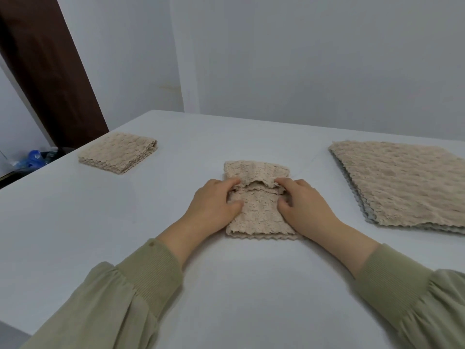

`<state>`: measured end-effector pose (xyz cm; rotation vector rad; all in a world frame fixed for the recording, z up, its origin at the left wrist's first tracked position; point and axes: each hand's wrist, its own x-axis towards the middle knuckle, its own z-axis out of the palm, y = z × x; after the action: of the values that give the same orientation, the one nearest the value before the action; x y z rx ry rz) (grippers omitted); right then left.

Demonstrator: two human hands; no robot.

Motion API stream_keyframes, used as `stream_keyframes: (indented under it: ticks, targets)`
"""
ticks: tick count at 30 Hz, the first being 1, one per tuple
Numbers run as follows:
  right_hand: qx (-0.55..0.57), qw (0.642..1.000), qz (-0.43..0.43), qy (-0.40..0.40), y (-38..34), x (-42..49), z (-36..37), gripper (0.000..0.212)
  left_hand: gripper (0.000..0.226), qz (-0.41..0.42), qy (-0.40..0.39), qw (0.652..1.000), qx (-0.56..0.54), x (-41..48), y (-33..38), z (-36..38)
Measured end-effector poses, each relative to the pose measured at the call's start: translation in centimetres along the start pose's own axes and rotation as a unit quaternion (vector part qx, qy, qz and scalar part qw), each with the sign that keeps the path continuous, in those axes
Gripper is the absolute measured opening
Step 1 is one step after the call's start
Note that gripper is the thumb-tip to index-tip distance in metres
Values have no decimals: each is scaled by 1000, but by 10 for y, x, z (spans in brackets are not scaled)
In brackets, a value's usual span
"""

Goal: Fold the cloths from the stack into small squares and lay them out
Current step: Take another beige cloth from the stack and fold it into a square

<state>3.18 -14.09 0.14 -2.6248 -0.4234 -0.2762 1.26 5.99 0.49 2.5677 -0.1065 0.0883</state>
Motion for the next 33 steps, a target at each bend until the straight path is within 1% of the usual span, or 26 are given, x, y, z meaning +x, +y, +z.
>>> stream_keyframes:
  ticks: [5,7,8,11,13,16,18,20,22,24,25,29,33]
  targets:
    - [37,999,27,-15,10,39,6,44,52,-12,33,998,-47,30,-6,0]
    - [56,998,30,-6,11,44,6,43,49,-14,55,996,-61,32,-3,-1]
    - [73,997,32,8,11,43,5,41,45,-15,68,993,-92,29,-1,-2]
    - [181,979,43,82,9,31,-3,29,24,-12,105,969,-223,17,-1,-9]
    - [241,961,40,130,7,21,-10,20,15,-8,108,950,-293,9,0,-14]
    - [294,937,64,179,5,11,-16,17,15,-44,94,917,-386,0,7,-18]
    - [318,925,90,187,3,5,-16,17,17,-78,65,900,-424,-5,10,-18]
    - [329,923,108,168,2,-1,-14,14,16,-100,36,900,-422,-9,11,-18]
    - [322,929,113,141,2,-7,-12,12,13,-111,15,908,-403,-12,11,-19]
    - [306,939,106,119,3,-12,-12,14,6,-123,6,913,-388,-13,11,-21]
    - [294,944,100,110,3,-14,-12,14,6,-127,9,917,-379,-12,11,-22]
    - [273,954,89,86,4,-16,-11,13,22,-133,51,926,-351,-10,12,-20]
    - [268,956,85,90,4,-15,-11,16,35,-124,56,931,-340,-10,11,-18]
